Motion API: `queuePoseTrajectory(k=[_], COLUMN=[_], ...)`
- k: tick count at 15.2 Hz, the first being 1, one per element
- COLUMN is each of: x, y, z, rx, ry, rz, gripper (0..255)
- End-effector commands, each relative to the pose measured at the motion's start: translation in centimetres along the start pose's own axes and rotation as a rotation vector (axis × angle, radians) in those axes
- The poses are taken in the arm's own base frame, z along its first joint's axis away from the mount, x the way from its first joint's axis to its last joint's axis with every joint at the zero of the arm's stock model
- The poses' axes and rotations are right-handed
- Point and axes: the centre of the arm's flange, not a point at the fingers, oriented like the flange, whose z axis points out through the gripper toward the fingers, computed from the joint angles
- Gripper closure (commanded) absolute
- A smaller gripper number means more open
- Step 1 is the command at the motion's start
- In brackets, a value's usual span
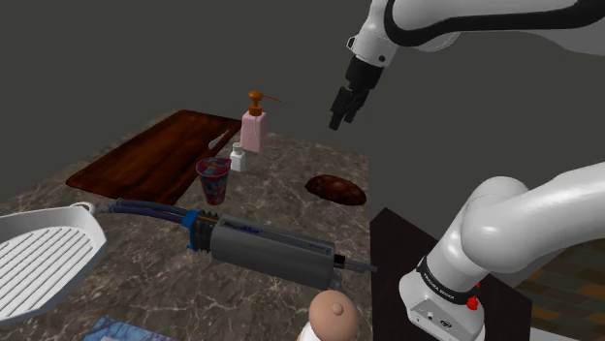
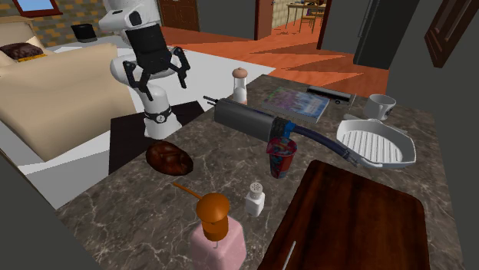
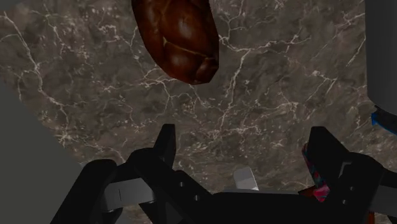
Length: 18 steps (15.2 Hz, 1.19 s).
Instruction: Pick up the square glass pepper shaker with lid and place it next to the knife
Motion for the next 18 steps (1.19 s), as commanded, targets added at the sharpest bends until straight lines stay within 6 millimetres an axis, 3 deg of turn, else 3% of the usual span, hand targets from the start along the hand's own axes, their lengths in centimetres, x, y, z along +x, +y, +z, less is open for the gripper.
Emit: queuePoseTrajectory(k=[1, 18], x=[1.6, 16.9], y=[0.1, -2.6], z=[1.7, 16.4], rx=[0.007, 0.072], ry=[0.013, 0.098], rz=[-0.006, -0.065], gripper=[0, 0])
